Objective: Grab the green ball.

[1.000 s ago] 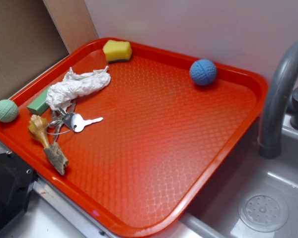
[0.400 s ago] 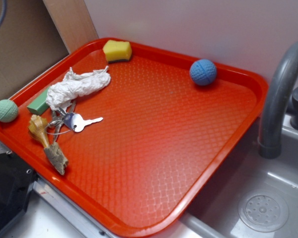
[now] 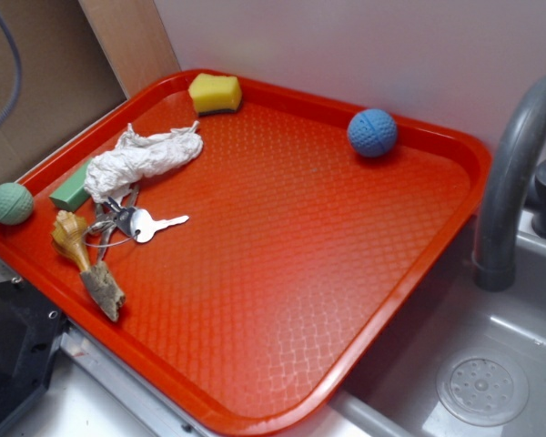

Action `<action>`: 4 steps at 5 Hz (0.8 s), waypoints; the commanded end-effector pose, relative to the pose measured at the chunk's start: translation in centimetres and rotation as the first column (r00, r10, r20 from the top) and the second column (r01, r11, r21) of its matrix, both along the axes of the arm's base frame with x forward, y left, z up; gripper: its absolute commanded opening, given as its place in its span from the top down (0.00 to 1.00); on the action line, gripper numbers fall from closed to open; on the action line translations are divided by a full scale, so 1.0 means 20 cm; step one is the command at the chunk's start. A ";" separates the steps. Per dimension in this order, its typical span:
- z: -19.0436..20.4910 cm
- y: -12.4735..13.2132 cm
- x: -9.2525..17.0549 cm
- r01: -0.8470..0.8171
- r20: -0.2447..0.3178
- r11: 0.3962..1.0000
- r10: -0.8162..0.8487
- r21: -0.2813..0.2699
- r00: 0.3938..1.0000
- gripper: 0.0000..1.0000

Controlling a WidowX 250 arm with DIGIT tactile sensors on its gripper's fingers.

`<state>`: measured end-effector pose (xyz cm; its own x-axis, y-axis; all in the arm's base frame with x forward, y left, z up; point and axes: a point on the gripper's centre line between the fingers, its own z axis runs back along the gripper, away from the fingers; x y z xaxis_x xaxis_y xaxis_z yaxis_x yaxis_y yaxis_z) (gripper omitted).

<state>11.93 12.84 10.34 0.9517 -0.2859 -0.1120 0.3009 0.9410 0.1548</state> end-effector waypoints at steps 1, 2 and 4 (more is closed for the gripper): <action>-0.29 0.08 -0.07 -0.105 -0.125 0.993 0.112 0.060 0.986 0.00; -0.33 0.12 -0.04 -0.167 -0.123 0.981 0.178 0.097 0.976 0.00; -0.32 0.09 0.09 -0.204 -0.024 0.977 0.206 0.060 0.978 0.00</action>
<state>13.14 14.41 3.43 0.9834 -0.0653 -0.1691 0.0972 0.9773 0.1881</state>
